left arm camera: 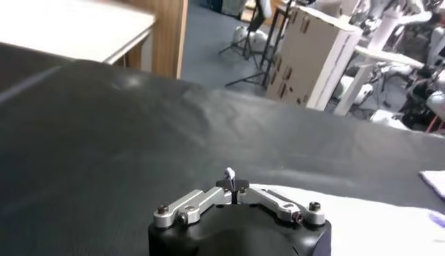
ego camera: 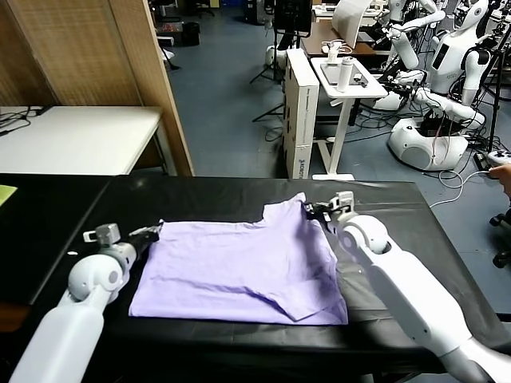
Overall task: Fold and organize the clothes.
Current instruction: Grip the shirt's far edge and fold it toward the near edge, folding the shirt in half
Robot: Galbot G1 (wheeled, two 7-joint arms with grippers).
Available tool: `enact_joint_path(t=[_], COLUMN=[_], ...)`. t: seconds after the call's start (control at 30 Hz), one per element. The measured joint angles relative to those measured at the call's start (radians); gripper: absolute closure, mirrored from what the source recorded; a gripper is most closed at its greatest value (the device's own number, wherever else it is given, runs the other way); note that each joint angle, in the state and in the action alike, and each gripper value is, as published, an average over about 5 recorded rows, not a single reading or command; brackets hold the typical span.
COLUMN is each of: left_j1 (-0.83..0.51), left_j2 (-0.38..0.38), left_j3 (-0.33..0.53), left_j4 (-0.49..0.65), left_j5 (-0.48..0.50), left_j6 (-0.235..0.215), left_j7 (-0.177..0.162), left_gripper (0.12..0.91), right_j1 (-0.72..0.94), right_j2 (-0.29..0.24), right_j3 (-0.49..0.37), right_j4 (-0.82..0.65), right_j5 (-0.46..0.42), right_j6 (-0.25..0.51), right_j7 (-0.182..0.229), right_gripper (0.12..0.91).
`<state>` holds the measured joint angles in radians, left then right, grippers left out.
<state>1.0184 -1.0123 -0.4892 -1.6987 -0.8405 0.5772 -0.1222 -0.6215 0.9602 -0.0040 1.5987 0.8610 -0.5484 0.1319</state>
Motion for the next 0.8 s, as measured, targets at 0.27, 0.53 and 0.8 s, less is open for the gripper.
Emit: enact_joint_path(t=[0.27, 0.53, 0.8], left_j1=[0.09, 0.197, 0.311], left_j2=[0.01, 0.001, -0.024], left_j3=[-0.058, -0.11, -0.161], left_j4=[-0.118, -0.26, -0.354], left_j5=[-0.025, -0.039, -0.016], left_j6=[-0.008, -0.008, -0.018], left_j7=[-0.001, -0.012, -0.003], left_gripper=[0.882, 0.882, 0.882], right_j1=[-0.094, -0.226, -0.403], right_j2=[-0.056, -0.106, -0.141], right_j3=[0.069, 0.155, 0.244], right_j4=[0.122, 0.281, 0.403], right_j5=[0.016, 0.015, -0.005], right_j6=[-0.002, -0.023, -0.063], right_j7=[0.003, 0.028, 0.046], right_gripper=[0.886, 0.886, 0.886])
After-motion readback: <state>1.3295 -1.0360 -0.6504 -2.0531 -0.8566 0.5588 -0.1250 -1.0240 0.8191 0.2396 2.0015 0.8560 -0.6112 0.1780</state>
